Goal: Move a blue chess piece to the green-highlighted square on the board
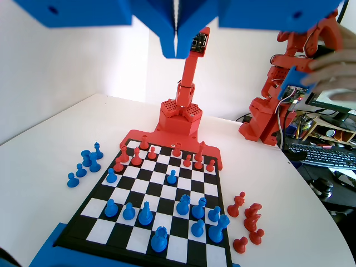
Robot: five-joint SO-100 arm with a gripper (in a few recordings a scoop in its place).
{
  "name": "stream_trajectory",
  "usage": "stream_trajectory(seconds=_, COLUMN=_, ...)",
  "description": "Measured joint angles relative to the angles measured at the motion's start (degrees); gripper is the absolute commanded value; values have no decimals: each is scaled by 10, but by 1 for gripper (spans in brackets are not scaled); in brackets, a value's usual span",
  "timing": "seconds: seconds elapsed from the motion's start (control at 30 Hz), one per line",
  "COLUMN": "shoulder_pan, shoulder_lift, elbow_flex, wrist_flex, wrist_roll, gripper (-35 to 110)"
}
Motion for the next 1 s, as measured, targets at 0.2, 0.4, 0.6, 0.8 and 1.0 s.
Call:
stream_trajectory(seconds=0.2, shoulder_pan=0, shoulder_lift=0, elbow_flex=0, wrist_flex=0, wrist_roll=0, gripper=5)
stream_trajectory(seconds=0.4, shoulder_pan=0, shoulder_lift=0, elbow_flex=0, wrist_flex=0, wrist_roll=0, gripper=7)
stream_trajectory(seconds=0.6, shoulder_pan=0, shoulder_lift=0, elbow_flex=0, wrist_flex=0, wrist_roll=0, gripper=5)
stream_trajectory(seconds=0.8, shoulder_pan=-8, shoulder_lift=-4, elbow_flex=0, wrist_flex=1, wrist_roll=-4, gripper=1)
stream_trajectory(seconds=1.0, shoulder_pan=-9, shoulder_lift=-101, elbow_flex=-57, wrist_flex=25, wrist_roll=8, gripper=1)
